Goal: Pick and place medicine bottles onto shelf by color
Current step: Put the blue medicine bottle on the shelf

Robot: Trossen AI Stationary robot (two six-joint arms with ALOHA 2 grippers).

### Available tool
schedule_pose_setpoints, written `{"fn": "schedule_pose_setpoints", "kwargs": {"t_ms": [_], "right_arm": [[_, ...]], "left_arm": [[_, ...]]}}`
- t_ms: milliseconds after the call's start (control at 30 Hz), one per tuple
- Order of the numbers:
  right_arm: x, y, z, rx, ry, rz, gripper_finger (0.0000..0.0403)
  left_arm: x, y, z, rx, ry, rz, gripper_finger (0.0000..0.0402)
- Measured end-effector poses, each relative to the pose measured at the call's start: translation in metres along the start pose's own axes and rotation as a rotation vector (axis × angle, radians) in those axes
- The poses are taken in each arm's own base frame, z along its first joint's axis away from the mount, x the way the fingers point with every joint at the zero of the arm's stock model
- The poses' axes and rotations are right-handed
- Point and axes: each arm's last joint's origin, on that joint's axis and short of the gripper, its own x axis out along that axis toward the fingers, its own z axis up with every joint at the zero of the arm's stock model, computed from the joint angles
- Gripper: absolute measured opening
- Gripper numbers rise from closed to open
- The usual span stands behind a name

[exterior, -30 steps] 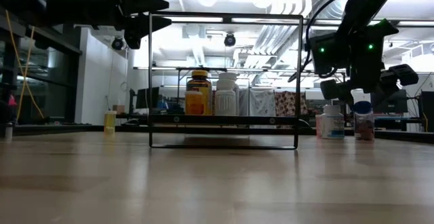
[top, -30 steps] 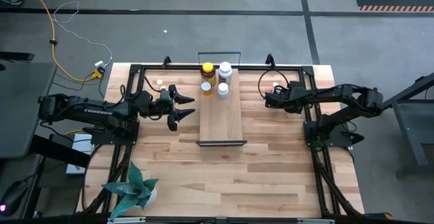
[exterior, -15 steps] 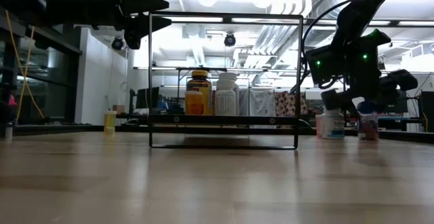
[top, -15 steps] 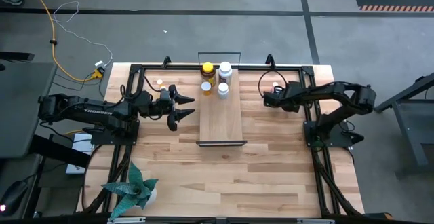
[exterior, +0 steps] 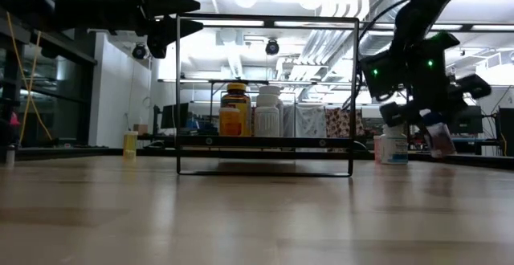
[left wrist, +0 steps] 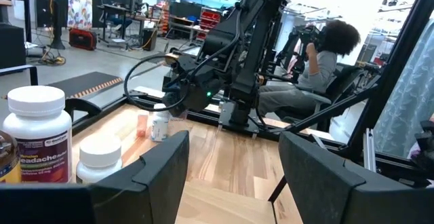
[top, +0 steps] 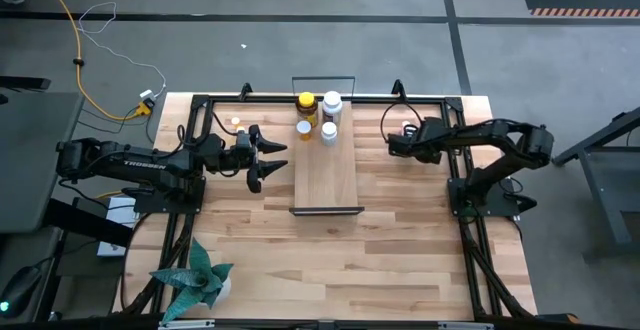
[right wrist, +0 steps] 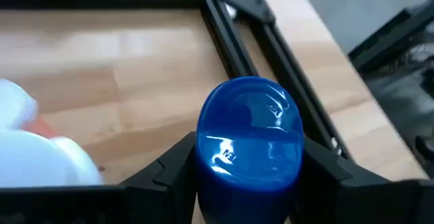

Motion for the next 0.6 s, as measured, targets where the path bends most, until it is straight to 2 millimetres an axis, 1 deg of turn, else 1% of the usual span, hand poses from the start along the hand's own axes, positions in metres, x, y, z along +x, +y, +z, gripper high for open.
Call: {"fn": "schedule_pose_setpoints", "kwargs": {"t_ms": [67, 167, 333, 467, 600], "right_arm": [[-0.009, 0.002, 0.004, -0.010, -0.046, 0.015, 0.0168], [-0.027, 0.006, 0.010, -0.004, -0.148, 0.051, 0.0165], [-0.067, 0.008, 0.019, -0.005, -0.324, 0.149, 0.0165], [-0.101, 0.012, 0.021, -0.016, -0.443, 0.271, 0.0165], [-0.133, 0.019, 0.021, -0.080, -0.495, 0.389, 0.0165]], "left_arm": [[0.000, 0.000, 0.000, 0.000, 0.000, 0.000, 0.0218], [0.000, 0.000, 0.000, 0.000, 0.000, 0.001, 0.0218], [0.000, 0.000, 0.000, 0.000, 0.000, 0.000, 0.0218], [0.000, 0.000, 0.000, 0.000, 0.000, 0.000, 0.0218], [0.000, 0.000, 0.000, 0.000, 0.000, 0.000, 0.0218]]}}
